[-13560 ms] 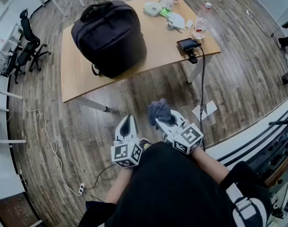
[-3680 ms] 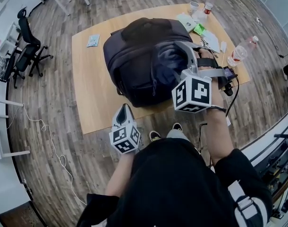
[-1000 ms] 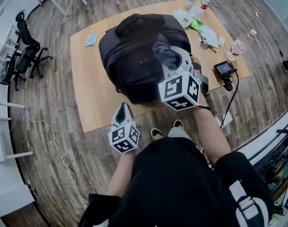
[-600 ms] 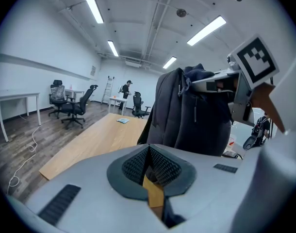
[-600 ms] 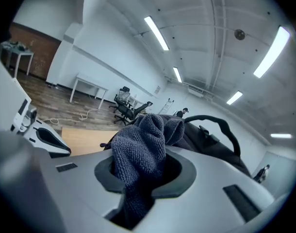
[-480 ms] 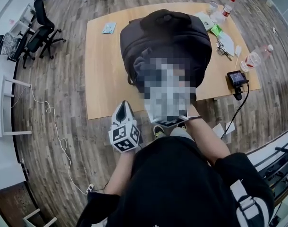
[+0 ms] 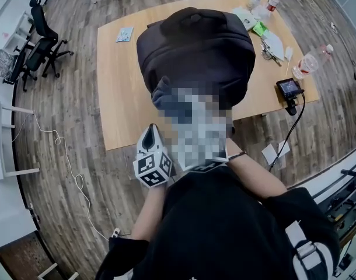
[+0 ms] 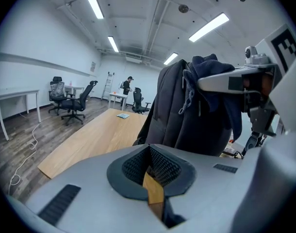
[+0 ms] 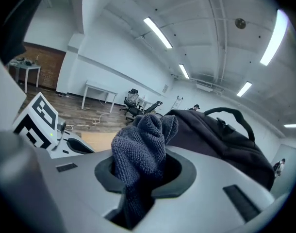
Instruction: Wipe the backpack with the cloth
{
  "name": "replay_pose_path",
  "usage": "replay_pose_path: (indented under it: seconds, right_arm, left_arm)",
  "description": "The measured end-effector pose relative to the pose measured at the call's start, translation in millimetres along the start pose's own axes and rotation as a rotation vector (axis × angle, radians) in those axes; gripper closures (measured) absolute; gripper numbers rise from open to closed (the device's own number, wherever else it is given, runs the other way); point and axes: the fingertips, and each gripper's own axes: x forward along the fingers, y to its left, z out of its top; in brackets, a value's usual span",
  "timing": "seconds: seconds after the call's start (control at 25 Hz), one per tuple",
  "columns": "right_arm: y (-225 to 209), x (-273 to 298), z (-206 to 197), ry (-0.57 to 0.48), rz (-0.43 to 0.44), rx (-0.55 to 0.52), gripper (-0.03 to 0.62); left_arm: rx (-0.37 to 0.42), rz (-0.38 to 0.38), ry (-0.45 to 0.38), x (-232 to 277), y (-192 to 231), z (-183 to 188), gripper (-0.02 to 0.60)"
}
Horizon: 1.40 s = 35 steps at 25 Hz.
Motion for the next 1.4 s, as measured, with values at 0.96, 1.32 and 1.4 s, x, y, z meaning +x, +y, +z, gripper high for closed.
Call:
replay_pose_path:
  seconds: [0.96,1.32,1.4]
  right_arm:
    - [150,76,-203,0.205,0.496,1.157,0.505]
    - [97,41,-289,0.334,0.382,1.159,0.505]
    - [80,27,-307,0.355,0.347,1.147,0.505]
  left_arm:
    - [0.003,0.041,0.046,-10,12,-28,0.566]
    - [0.017,-0.006,0.057,-4,-2,-30,0.567]
    - [0.021,-0.025,0.056,-1,-8,-30,0.566]
